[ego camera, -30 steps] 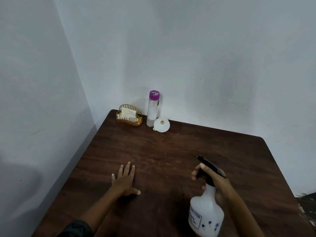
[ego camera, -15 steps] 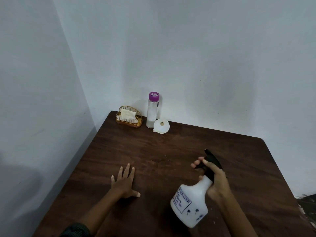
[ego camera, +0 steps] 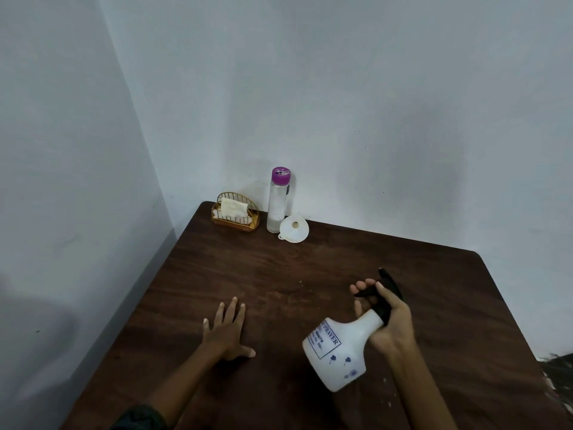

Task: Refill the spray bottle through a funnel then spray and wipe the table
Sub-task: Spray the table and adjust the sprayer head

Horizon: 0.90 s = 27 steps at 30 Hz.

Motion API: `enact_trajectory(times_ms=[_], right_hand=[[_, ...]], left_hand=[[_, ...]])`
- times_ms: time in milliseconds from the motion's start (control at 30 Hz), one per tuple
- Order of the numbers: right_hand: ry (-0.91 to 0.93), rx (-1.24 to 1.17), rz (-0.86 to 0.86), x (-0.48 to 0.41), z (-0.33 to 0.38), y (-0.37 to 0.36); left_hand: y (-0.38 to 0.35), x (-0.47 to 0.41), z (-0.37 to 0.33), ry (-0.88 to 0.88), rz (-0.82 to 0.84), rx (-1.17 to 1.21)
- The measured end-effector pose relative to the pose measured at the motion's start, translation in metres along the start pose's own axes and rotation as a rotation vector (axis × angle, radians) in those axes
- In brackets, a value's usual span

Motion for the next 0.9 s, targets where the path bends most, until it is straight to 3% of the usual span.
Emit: enact_trajectory(times_ms=[200,467,567,767,900], right_hand=[[0.123,0.168,0.14,-0.005,0.029,0.016],[0.274,0.955,0.141,-0.003,0.019,0.004],[0.237,1.028,0.063,-0.008,0.013,0.012],[0.086,1.022,0.223,-0.004,0.01,0.006],[0.135,1.073,0.08,-0.008,0.008,0.009]], left_hand=[[0.0,0.001,0.0,-0.001,-0.003,0.007],[-0.001,0.001,0.002,-0.003,0.001,0.013],[-0.001,0.0,0.002,-0.002,0.0,0.022],[-0.001,-0.002,0.002,-0.008,-0.008,0.02],[-0.001,-0.002,0.002,-0.012,-0.025,0.017]])
Point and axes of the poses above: each hand's wrist, its own x-axis away from the middle knuckle, its own y-axis out of the back of the hand, z = x × y, the point moved 5 cm from there along -x, towards the middle knuckle, and after that the axes turned 6 degrees about y, right-handed, at the moved point
